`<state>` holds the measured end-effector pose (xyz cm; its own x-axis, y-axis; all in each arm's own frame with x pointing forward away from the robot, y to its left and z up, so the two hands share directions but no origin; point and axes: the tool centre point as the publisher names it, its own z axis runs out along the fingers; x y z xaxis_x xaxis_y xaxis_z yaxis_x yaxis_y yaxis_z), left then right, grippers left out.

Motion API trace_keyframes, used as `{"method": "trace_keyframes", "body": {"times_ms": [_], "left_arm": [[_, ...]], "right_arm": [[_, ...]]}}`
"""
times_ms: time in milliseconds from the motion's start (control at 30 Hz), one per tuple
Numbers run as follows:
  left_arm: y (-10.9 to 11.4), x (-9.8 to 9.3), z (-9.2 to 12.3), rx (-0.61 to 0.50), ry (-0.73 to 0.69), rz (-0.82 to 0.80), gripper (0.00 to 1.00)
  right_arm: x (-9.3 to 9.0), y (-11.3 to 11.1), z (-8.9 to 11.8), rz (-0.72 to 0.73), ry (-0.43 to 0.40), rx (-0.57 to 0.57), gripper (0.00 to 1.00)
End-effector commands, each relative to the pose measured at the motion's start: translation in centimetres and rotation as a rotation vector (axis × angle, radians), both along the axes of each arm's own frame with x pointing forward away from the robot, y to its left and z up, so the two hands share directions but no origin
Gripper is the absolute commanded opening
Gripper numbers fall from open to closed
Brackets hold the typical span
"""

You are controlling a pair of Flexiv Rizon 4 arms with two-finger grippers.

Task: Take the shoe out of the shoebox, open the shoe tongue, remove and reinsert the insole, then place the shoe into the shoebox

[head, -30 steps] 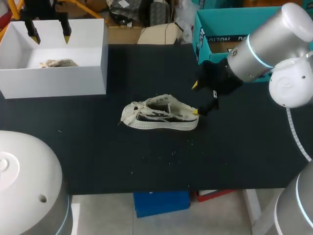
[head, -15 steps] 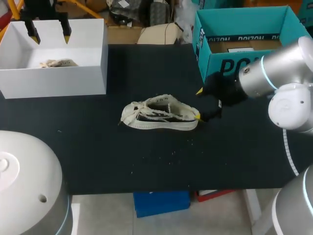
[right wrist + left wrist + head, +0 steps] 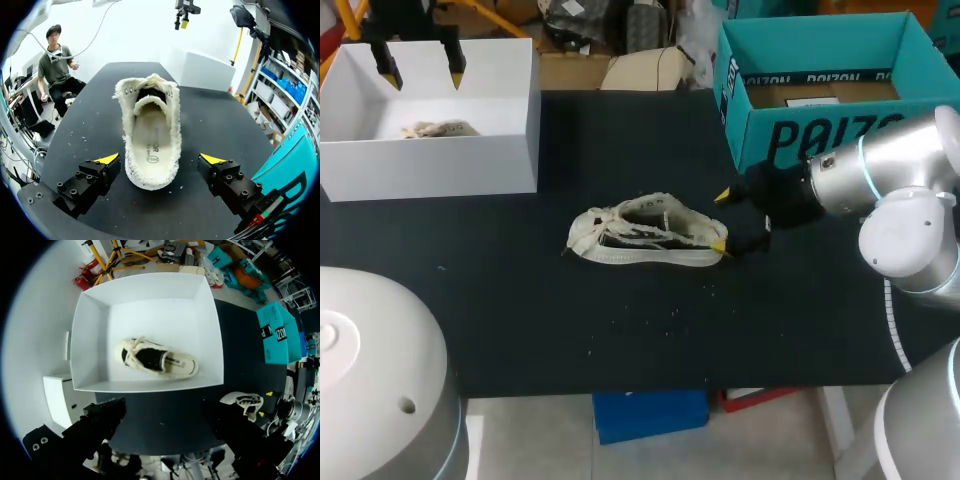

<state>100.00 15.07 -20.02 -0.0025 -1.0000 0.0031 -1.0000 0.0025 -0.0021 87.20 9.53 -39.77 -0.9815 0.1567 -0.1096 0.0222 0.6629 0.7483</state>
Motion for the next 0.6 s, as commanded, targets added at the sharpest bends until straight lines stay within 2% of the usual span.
{"method": "trace_keyframes", "body": {"times_ms": [33, 600], "left_arm": [[0.0, 0.0, 0.0, 0.001, 0.002, 0.001, 1.00], [0.0, 0.0, 0.0, 0.001, 0.002, 0.001, 1.00]], "right_arm": [[0.8, 0.8, -1.2, 0.022, 0.001, 0.031, 1.00], [0.3, 2.0, -3.7, 0.027, 0.053, 0.068, 1.00]]}}
